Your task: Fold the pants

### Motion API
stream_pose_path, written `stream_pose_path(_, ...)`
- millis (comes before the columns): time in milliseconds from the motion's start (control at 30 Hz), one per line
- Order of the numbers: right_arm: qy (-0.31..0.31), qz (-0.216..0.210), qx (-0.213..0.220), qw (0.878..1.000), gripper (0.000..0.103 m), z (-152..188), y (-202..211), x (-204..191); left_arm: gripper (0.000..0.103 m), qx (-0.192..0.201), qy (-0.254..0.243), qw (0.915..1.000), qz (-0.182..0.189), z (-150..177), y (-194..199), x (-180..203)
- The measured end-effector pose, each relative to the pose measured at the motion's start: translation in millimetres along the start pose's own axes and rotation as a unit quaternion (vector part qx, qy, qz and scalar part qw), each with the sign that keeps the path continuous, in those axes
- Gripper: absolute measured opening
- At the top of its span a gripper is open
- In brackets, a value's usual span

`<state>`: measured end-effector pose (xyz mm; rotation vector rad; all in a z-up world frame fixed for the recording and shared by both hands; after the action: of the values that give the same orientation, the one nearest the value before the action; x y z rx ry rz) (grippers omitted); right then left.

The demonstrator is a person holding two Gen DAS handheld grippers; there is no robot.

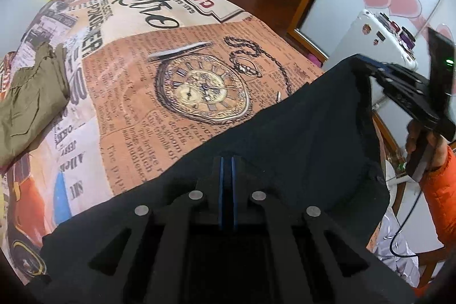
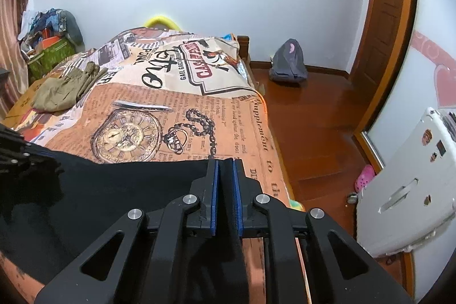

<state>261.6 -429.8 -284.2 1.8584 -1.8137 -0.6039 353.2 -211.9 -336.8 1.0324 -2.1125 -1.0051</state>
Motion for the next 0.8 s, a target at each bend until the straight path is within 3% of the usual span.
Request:
stream_pose_path(267, -0.001, 0.006, -0.052, 0.999, 0.009, 20, -50, 5, 0.004, -0.006, 0.011, 0.9998, -0.016, 13, 5, -10)
stream_pose_path(500, -0.023, 0.006, -0.022, 0.999, 0.008, 8, -38, 12, 0.017, -0.014, 0.022, 0.9994, -0.023, 24, 2, -13)
stream_pose_path(600, -0.012, 0.024, -0.018, 0.999, 0.005, 5, -41, 15, 0.027, -0.007, 0.030, 0.9993, -0.022, 24, 2, -13)
stream_pose_path(700, -0.030, 0.012, -0.043, 0.999, 0.005, 10, -53, 23, 0.036, -0.001, 0.031, 0.9994, -0.017, 25, 1, -9)
stream_pose_path(800, -0.034, 0.004, -0.067, 0.997, 0.005, 20, -61, 23, 0.039, -0.003, 0.019, 0.9995, -0.024, 26, -1, -5)
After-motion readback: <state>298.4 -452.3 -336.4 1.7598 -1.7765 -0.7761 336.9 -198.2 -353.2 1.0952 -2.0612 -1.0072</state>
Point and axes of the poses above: each gripper's, at about its wrist camera, not at the fingertips, and y roughly against the way its jaws point, x to its right, z to its underside, the point moved 4 cm from there along -y, roughly the way its jaws point, and after that the axes turned 6 degrees about x, right-handed, at the moved point
